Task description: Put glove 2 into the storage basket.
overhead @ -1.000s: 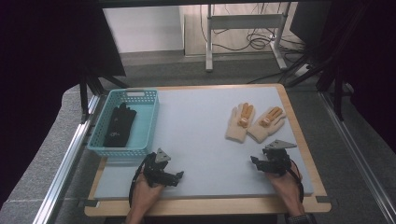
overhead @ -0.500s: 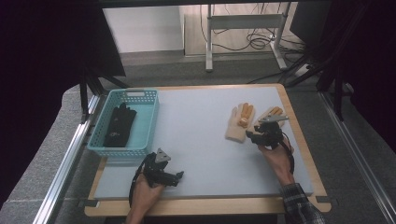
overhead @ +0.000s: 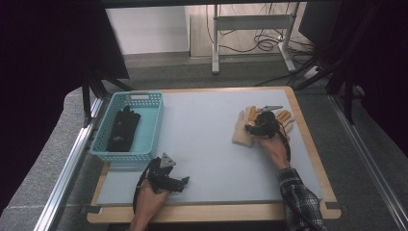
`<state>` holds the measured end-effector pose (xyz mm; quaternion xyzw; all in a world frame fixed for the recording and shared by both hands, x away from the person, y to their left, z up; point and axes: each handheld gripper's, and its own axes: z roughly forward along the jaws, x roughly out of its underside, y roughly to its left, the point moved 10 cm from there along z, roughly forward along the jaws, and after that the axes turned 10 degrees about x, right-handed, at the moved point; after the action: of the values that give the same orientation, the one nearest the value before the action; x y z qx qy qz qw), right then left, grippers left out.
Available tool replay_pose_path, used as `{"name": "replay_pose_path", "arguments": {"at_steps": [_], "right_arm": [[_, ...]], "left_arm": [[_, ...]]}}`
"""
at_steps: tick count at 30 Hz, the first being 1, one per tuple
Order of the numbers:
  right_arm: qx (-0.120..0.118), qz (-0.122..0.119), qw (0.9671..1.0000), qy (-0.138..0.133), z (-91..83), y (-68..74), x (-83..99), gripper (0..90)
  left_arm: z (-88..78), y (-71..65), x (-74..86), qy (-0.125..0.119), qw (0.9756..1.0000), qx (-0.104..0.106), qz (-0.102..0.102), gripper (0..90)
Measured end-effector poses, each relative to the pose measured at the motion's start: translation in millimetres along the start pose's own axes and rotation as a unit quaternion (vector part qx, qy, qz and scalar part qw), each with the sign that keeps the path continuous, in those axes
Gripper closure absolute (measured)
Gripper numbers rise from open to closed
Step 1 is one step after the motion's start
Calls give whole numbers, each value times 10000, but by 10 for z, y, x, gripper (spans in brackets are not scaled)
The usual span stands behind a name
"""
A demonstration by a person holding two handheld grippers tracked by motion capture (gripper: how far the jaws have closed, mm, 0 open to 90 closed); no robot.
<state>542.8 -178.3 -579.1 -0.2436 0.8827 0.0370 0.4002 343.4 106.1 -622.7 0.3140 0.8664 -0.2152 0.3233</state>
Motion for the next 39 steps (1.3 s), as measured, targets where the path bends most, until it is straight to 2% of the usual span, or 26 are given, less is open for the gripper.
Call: {"name": "replay_pose_path", "arguments": {"at_steps": [2,4,6,11,13,15,17,19,20,21,23,27,29,30,31,35,39], "right_arm": [[0,-61,10000,46,36,18,11,559],[-29,-68,10000,63,24,38,3,599],[-295,-135,9994,76,-20,136,0,614],[-894,-451,9950,34,-163,551,43,585],[-913,-542,9943,-70,-208,629,26,542],[-881,-457,9947,-248,-271,600,-28,497],[-727,-297,9964,-323,-318,492,-62,506],[-452,-157,9986,-244,-324,352,-37,568],[-380,-75,9991,-178,-317,296,-7,591],[-413,11,9991,-137,-301,268,25,599],[-512,146,9986,-68,-264,274,85,598],[-466,16,9989,94,-126,369,200,583],[-391,11,9992,83,-92,379,216,691],[-481,72,9988,81,-91,397,215,776],[-611,106,9980,138,-100,426,222,835],[-511,-111,9986,116,-135,463,206,867],[-632,32,9980,-52,-324,443,92,869]], "left_arm": [[0,0,0,0,10000,0,-1,2],[0,0,0,-1,10000,0,-2,2],[0,0,0,0,10000,-1,-2,2],[-1,0,1,1,10000,-2,0,3],[0,-1,0,-2,10000,-2,-3,3],[0,0,0,-2,10000,-2,-3,3],[0,0,0,-1,10000,-2,-3,3],[0,0,0,0,10000,-1,-3,3],[0,0,0,-1,10000,-1,-4,3],[0,0,0,2,10000,-1,-4,3],[0,0,1,4,10000,-2,-3,3],[0,0,1,1,10000,-3,-2,3],[0,0,0,0,10000,-4,-2,3],[0,0,0,0,10000,-3,-3,3],[0,0,1,1,10000,-3,-2,3],[0,0,1,0,10000,-4,-3,3],[-1,0,1,1,10000,-3,-2,3]]}}
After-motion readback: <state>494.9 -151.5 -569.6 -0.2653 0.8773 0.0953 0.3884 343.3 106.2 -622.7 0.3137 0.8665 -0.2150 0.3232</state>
